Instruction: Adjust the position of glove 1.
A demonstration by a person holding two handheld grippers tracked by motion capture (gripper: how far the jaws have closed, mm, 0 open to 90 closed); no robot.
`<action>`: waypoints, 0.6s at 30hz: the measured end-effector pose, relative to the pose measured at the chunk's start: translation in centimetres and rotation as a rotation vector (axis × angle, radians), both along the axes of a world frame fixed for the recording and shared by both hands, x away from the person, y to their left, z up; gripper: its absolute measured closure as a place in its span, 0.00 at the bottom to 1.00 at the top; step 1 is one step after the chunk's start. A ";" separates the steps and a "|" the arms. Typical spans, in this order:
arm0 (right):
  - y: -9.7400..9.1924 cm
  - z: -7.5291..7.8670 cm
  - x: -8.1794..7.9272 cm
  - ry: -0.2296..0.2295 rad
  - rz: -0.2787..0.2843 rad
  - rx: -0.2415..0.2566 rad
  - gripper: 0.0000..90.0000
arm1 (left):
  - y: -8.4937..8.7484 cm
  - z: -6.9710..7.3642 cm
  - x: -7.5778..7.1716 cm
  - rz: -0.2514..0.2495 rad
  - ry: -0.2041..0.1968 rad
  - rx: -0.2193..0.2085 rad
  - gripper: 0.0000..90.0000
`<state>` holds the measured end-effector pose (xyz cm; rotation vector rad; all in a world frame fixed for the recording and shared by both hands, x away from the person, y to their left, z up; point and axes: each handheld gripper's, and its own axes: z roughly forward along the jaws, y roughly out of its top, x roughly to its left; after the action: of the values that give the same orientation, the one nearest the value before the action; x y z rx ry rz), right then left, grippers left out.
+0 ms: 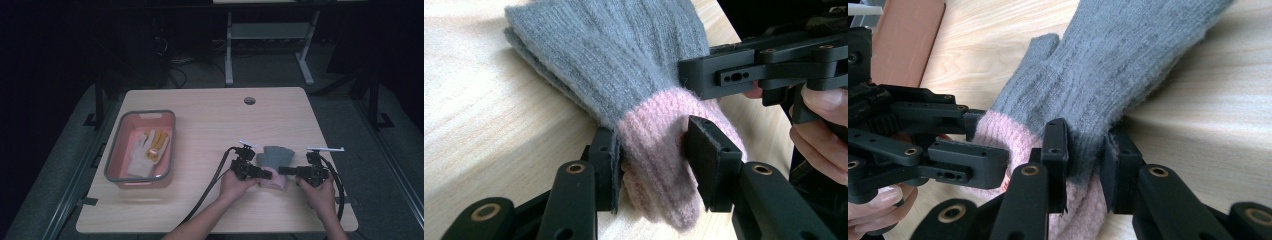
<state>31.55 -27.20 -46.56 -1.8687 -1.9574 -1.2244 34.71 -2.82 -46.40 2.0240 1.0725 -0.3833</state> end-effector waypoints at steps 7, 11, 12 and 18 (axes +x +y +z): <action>0.6 0.5 0.0 -0.006 0.011 -0.004 0.84 | 0.7 0.4 -0.2 0.004 -0.003 -0.014 0.66; 1.2 1.1 0.1 -0.015 0.023 -0.008 0.84 | 1.3 0.9 -0.2 0.004 -0.017 -0.016 0.66; 1.3 1.2 0.1 -0.020 0.025 -0.006 0.84 | 1.5 1.0 -0.3 0.007 -0.021 -0.019 0.66; 2.2 2.1 0.2 -0.033 0.044 -0.011 0.84 | 2.6 1.8 -0.4 0.010 -0.038 -0.021 0.66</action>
<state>31.74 -24.97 -44.50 -1.8118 -2.0149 -1.2416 34.28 -0.23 -44.62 1.9990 1.0508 -0.3485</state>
